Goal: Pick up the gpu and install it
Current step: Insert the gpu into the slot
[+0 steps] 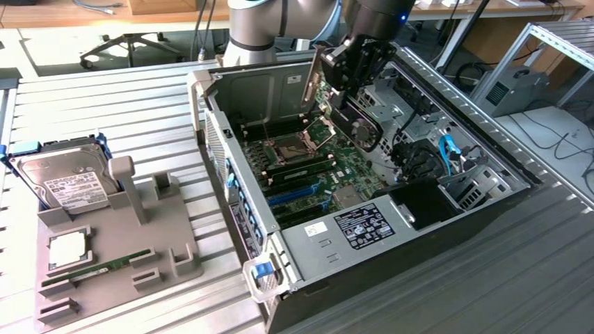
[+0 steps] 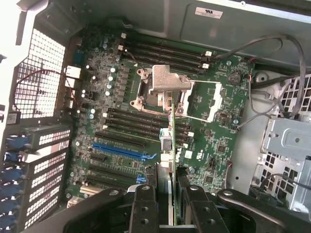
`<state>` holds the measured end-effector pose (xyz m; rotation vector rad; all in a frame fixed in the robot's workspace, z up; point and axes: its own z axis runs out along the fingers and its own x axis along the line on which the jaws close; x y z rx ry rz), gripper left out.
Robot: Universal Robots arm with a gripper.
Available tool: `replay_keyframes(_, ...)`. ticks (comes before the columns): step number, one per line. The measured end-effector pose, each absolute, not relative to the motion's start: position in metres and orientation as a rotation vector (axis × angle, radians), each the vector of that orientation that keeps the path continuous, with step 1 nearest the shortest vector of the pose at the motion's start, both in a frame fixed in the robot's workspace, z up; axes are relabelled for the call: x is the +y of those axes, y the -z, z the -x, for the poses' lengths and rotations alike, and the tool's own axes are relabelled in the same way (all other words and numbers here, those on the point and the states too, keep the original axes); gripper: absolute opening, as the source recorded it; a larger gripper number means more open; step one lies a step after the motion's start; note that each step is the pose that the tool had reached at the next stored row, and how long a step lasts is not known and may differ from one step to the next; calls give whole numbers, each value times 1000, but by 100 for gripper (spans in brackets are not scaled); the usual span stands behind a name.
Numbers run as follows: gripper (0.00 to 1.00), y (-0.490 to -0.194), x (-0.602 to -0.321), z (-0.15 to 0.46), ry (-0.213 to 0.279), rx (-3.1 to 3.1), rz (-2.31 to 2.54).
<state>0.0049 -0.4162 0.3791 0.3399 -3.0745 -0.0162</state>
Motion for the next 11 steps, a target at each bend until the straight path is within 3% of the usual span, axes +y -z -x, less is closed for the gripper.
replay_keyframes(11,27,-379,-416,-5,16,-3071,-369)
